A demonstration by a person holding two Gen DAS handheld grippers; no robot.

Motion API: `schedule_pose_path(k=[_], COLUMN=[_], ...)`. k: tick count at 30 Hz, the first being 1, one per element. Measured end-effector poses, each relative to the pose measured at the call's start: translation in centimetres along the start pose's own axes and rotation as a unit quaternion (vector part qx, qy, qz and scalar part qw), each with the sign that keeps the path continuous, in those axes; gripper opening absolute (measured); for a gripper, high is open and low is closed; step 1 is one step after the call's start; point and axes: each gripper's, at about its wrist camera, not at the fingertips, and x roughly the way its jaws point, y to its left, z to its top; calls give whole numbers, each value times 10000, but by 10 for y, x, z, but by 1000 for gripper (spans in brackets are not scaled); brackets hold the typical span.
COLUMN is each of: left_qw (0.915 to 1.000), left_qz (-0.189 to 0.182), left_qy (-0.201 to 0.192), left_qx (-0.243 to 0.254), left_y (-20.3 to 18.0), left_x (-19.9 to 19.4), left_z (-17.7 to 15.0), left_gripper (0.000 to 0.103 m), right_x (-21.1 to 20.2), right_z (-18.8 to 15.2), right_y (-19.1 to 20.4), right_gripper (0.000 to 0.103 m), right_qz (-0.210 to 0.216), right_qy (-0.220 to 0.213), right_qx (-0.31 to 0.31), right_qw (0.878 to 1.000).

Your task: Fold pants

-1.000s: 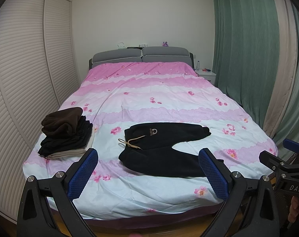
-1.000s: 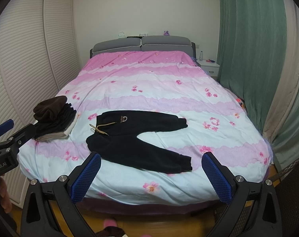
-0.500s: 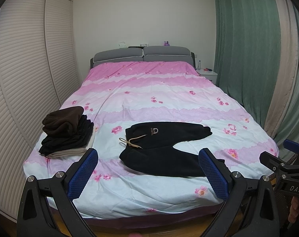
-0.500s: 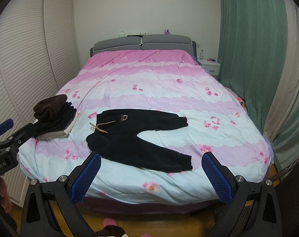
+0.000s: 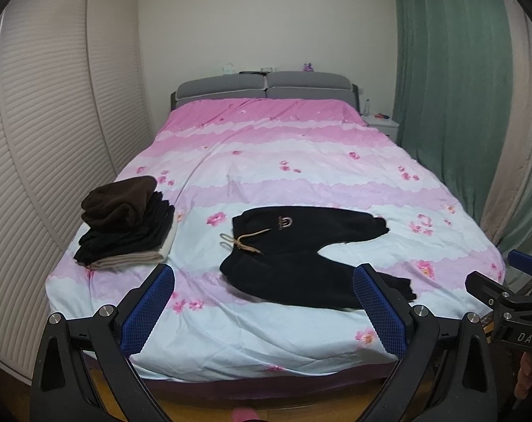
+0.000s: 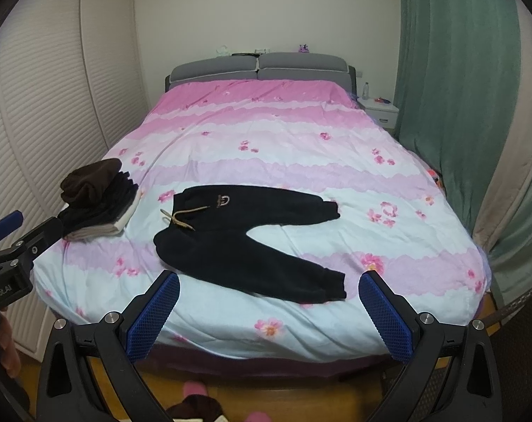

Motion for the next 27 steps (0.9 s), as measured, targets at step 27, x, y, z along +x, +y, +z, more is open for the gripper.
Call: schedule_pose_path(k=[27], left_qw=[9637], left_qz=[-304], left_qy=[2646], left_qx=[-160], left_y=[62], left_x=[325], left_z=[-50], left_gripper=[103], right_x=[278], right_z=[-48], right_y=[-2], right_gripper=[96], right_qz=[-171], right_qy=[2366], right_qx=[1929], right_qw=[9521])
